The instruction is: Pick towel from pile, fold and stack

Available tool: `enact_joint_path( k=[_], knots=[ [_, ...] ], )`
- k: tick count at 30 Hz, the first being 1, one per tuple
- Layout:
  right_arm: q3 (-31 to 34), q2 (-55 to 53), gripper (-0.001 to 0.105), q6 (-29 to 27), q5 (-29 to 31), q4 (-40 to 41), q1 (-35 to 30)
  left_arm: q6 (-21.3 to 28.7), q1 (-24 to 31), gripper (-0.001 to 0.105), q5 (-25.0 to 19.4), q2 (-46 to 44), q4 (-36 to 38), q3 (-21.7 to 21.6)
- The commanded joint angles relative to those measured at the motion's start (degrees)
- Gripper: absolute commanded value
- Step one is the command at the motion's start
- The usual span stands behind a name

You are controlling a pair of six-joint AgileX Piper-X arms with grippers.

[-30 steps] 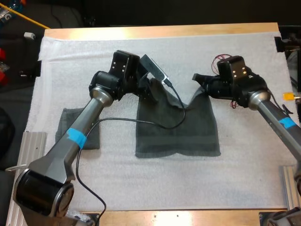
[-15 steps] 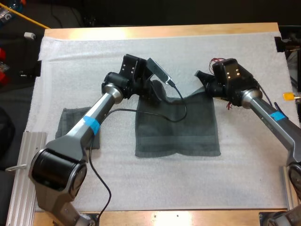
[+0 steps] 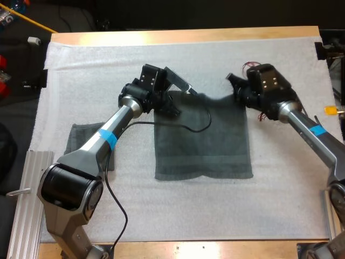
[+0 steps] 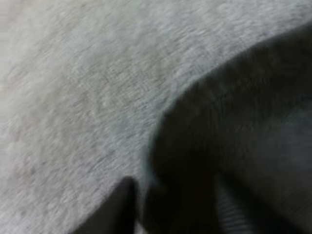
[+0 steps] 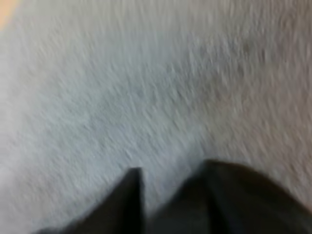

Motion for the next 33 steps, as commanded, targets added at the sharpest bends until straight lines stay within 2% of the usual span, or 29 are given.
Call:
enact_joint_path(
  k=[1,3,5,7,12,15,20,23,29,33],
  knots=[
    [-0.2,-0.1,0.068,-0.4,-1.2,-1.9,-1.0,-1.2,0.1,0.073,-1.8,-0.1,0.3,-0.3],
    [-0.2,-0.3,0.071,-3.2,-4.0,-3.4,-2.0,-1.2,0.1,0.069,-2.5,-0.1,2.2,-0.7],
    [-0.2,-1.1,0.069,-6.1,-6.3,-3.0,-2.7,-1.2,0.1,0.06,-2.8,-0.8,4.5,-0.9],
    [-0.2,-2.1,0.067,-9.0,-6.4,-1.9,-2.7,-1.4,0.1,0.056,-2.8,-1.8,6.3,-0.9],
    [-0.2,-6.3,0.067,-18.8,-6.5,1.9,-2.4,-5.3,0.1,0.056,-2.7,-5.9,11.1,-0.9],
    [-0.2,-9.5,0.067,-22.1,-6.6,5.9,-2.4,-8.0,0.1,0.056,-1.1,-8.9,14.2,-0.9],
    [-0.2,-15.4,0.067,-30.8,-6.9,15.0,-2.4,-12.0,0.1,0.056,1.7,-14.2,20.5,-0.9],
    [-0.2,-18.8,0.067,-33.6,-7.0,20.8,-2.4,-13.6,0.1,0.056,4.0,-16.8,24.8,-0.9],
    [-0.2,-24.5,0.067,-35.6,-7.0,28.6,-2.4,-15.4,0.1,0.056,4.5,-21.7,31.9,-0.9],
    [-0.2,-27.2,0.067,-37.6,-7.2,33.1,-2.4,-15.4,0.1,0.056,4.6,-25.7,33.8,0.5]
  ],
)
